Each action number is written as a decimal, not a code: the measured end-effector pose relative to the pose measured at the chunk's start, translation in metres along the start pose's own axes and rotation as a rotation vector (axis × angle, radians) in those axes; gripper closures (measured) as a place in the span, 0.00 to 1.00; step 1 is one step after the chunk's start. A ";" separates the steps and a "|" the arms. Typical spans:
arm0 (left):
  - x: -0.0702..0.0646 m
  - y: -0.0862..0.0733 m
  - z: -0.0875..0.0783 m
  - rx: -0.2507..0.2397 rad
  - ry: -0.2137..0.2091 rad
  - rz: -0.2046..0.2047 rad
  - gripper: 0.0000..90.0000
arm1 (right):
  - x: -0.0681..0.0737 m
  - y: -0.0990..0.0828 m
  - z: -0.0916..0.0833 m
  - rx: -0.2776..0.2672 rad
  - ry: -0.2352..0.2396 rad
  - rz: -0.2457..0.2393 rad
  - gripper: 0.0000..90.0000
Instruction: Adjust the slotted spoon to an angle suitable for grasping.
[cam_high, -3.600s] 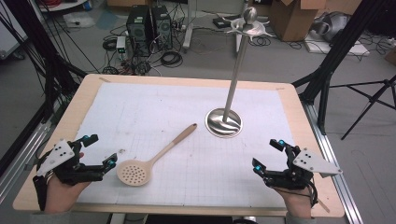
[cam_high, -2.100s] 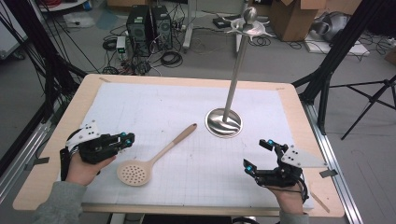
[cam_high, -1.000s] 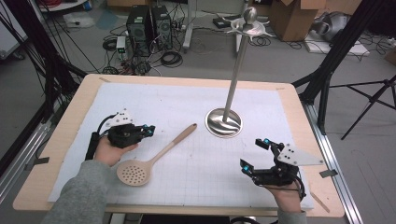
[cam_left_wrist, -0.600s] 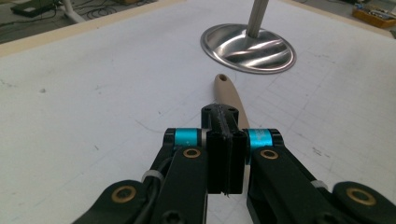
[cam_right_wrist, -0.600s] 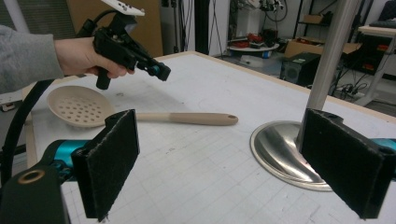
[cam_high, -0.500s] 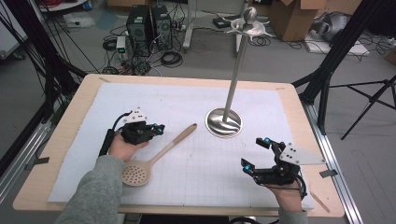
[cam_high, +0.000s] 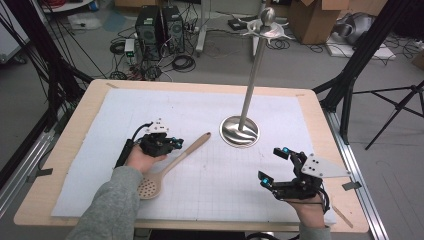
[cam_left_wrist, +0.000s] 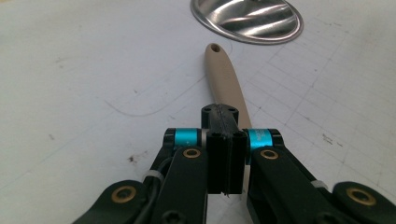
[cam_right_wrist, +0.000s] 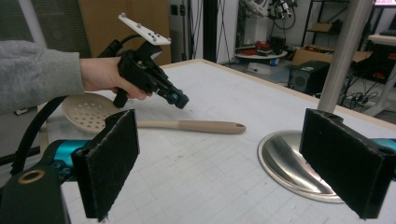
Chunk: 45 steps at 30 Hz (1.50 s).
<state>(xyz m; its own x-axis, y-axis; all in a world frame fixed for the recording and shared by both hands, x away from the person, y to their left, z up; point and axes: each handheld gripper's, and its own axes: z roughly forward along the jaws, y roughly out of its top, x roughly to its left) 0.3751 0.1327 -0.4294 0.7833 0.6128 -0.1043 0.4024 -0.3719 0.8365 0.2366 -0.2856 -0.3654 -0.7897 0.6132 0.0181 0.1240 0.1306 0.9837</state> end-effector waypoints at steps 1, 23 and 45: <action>0.000 0.000 0.000 0.000 0.000 0.000 1.00 | 0.001 0.001 0.000 0.001 0.005 -0.003 0.12; 0.000 -0.003 0.017 0.067 0.009 0.001 0.99 | 0.000 0.000 -0.004 0.002 0.004 -0.009 0.12; -0.005 0.002 0.023 0.108 -0.080 0.076 0.99 | -0.001 -0.001 -0.006 0.004 0.000 0.001 0.12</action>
<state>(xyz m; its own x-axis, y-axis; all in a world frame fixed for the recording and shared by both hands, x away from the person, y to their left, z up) 0.3832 0.1131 -0.4400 0.8471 0.5239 -0.0888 0.3854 -0.4907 0.7814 0.2335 -0.2913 -0.3649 -0.7899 0.6129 0.0189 0.1271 0.1334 0.9829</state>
